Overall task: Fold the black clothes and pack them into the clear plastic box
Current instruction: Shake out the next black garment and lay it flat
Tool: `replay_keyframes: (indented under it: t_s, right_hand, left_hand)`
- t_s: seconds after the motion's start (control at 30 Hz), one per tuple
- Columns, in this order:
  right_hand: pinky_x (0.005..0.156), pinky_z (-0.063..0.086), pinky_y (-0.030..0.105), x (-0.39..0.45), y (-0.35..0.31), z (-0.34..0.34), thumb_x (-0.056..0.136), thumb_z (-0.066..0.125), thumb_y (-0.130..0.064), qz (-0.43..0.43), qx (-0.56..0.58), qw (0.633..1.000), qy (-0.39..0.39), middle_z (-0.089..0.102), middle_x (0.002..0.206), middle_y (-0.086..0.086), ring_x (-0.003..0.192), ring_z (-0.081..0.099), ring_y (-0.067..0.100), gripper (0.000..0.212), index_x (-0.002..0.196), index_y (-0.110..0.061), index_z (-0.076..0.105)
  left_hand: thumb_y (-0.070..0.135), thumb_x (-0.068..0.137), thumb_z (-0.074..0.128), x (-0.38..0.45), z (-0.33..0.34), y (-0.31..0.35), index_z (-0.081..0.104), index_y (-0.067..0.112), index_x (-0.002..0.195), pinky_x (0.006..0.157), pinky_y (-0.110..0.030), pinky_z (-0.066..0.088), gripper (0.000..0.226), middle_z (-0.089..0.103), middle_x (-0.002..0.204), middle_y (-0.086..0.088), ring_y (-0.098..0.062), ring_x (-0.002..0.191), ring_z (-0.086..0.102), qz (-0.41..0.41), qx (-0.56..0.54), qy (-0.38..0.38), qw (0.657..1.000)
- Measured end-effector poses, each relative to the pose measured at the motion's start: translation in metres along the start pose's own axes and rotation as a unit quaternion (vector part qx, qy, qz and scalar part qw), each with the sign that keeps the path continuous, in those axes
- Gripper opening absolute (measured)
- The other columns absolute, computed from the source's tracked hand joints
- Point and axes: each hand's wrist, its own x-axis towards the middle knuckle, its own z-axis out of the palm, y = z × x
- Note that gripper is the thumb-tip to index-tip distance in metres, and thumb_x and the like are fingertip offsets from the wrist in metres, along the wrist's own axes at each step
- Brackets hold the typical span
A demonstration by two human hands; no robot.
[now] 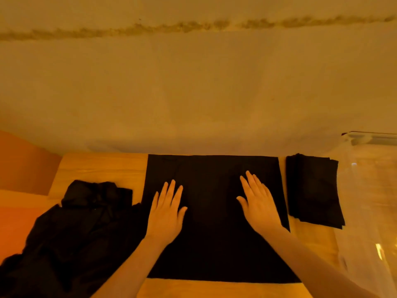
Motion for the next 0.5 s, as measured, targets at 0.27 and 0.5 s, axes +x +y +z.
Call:
replay_keyframes:
  t_s: [0.27, 0.5]
  right_hand:
    - [0.113, -0.009, 0.031, -0.008, 0.033, 0.008, 0.098, 0.02, -0.046, -0.037, -0.049, 0.998, -0.021, -0.011, 0.155, -0.002, 0.136, -0.019, 0.009, 0.06, 0.141, -0.021, -0.013]
    - [0.113, 0.003, 0.032, -0.088, -0.006, 0.054, 0.097, 0.001, -0.051, -0.101, -0.056, 0.993, 0.037, 0.031, 0.149, 0.003, 0.139, 0.016, 0.017, 0.062, 0.143, -0.017, 0.024]
  left_hand:
    - [0.048, 0.094, 0.018, -0.009, 0.001, -0.013, 0.031, 0.01, 0.142, 0.11, -0.047, 0.02, 0.062, 0.031, 0.149, -0.015, -0.028, 0.139, 0.019, -0.009, 0.051, -0.008, 0.999]
    - [0.048, 0.096, 0.004, -0.102, -0.004, -0.042, 0.027, 0.008, 0.143, 0.112, -0.046, 0.006, 0.065, 0.027, 0.15, -0.014, -0.027, 0.14, 0.016, -0.046, 0.049, -0.016, 0.998]
